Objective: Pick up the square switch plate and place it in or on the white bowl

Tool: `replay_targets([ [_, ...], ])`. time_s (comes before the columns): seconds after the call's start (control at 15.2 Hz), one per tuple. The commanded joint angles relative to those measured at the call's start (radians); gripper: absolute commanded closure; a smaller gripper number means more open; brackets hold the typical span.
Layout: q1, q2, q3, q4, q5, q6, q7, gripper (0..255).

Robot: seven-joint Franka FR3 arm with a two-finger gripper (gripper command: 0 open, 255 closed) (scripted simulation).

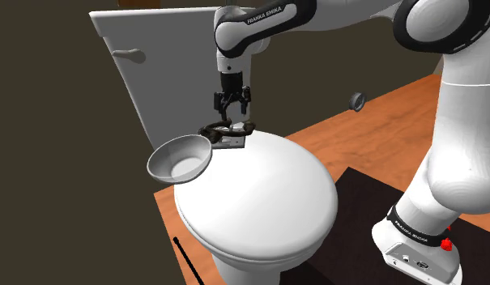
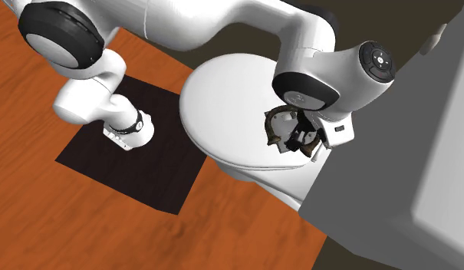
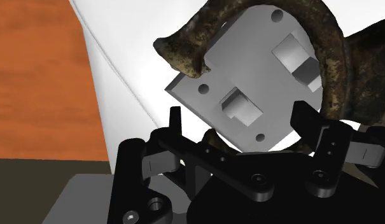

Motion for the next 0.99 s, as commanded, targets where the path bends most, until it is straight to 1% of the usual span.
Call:
replay_targets([
  [0.0, 0.006, 0.064, 0.003, 0.077, 0.004, -0.018, 0.014, 0],
  [0.46, 0.011, 0.075, 0.005, -0.010, 0.005, 0.080, 0.013, 0],
  [0.92, 0.011, 0.075, 0.005, -0.010, 0.005, 0.080, 0.013, 0],
])
